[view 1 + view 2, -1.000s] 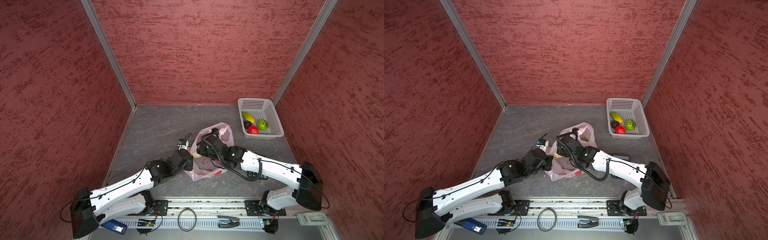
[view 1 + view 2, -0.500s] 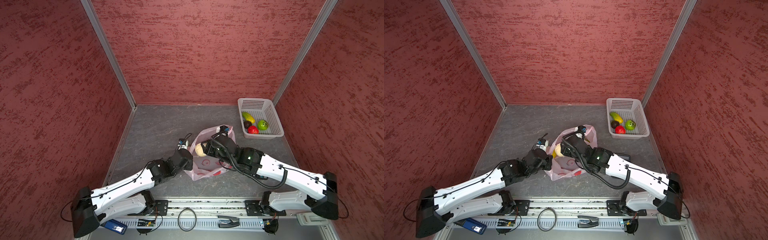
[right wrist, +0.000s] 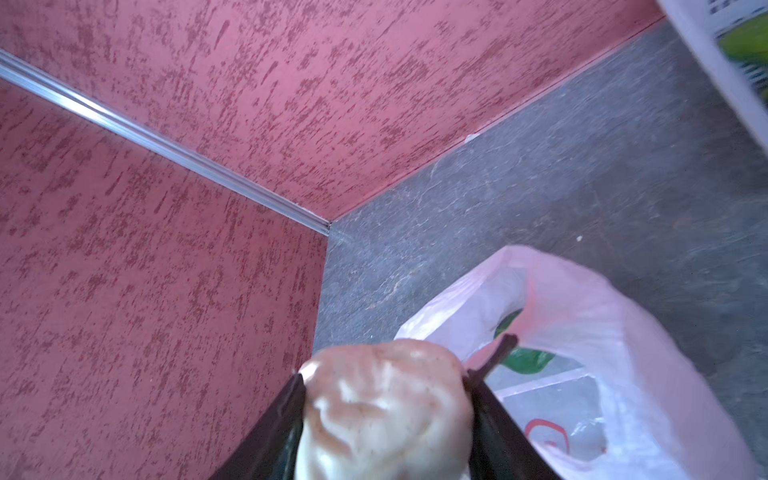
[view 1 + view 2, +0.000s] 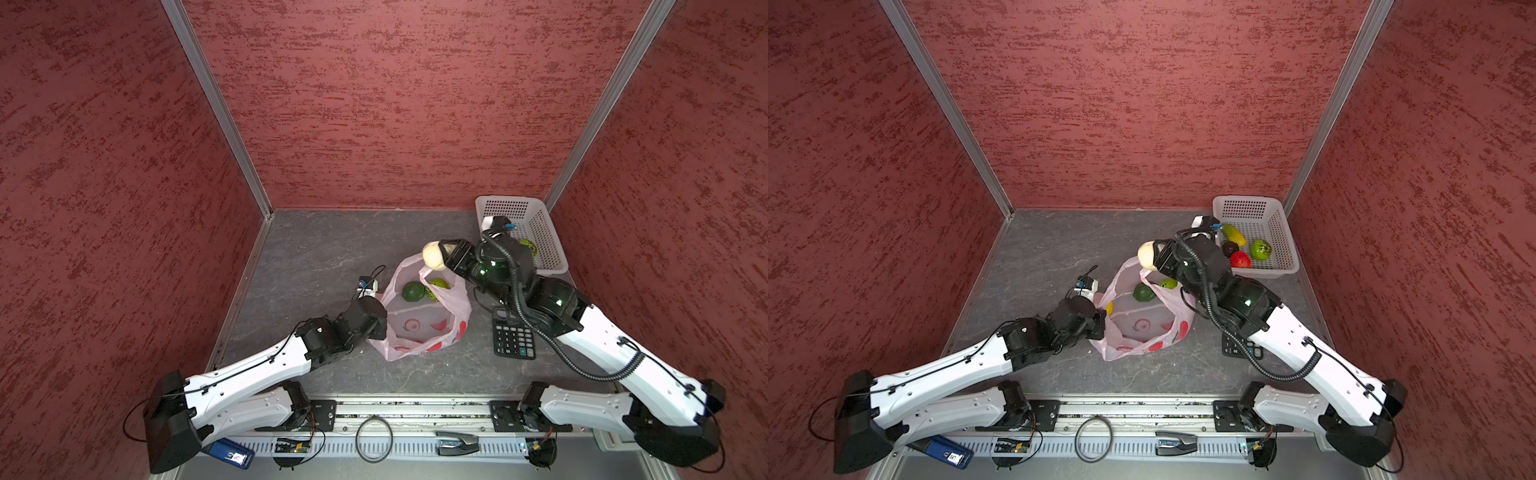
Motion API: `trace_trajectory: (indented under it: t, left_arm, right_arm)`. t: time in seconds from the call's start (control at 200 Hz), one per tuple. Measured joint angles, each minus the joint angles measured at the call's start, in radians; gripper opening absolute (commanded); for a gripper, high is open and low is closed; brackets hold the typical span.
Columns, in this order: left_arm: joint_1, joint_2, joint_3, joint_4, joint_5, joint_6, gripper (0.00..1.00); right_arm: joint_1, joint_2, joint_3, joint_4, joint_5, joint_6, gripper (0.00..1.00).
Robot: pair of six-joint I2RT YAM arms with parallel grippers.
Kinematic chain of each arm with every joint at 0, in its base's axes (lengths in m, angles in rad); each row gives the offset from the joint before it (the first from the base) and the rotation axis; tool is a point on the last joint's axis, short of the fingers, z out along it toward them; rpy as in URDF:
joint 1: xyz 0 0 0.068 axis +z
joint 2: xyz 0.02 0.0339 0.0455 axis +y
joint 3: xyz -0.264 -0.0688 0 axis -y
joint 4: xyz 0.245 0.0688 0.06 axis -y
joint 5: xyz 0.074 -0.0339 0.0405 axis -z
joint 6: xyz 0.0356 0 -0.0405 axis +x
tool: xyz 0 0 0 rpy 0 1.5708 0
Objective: Untie the knot of the plastic bag and take out the fruit
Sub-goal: 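Carry the pear over the white basket with the right gripper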
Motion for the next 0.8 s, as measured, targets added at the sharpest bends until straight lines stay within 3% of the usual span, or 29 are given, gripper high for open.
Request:
trace_trajectory:
  t: [0.446,0.601,0.802]
  left_arm:
    - [0.0,0.008,0.01,0.002,0.003,0.0,0.0]
    - [0.0,0.012,0.011,0.003,0.005,0.0,0.0]
    - [0.0,0.016,0.011,0.004,0.011,0.0,0.0]
  right_arm:
    - [-0.576,-0.004,-0.06,0.04,-0.157,-0.163,0.55]
    - [-0.734,0.11,-0.092,0.131,-0.212,-0.206,0.55]
    - [-0.852,0.326,-0.072,0.243,-0.247,-0.246,0.55]
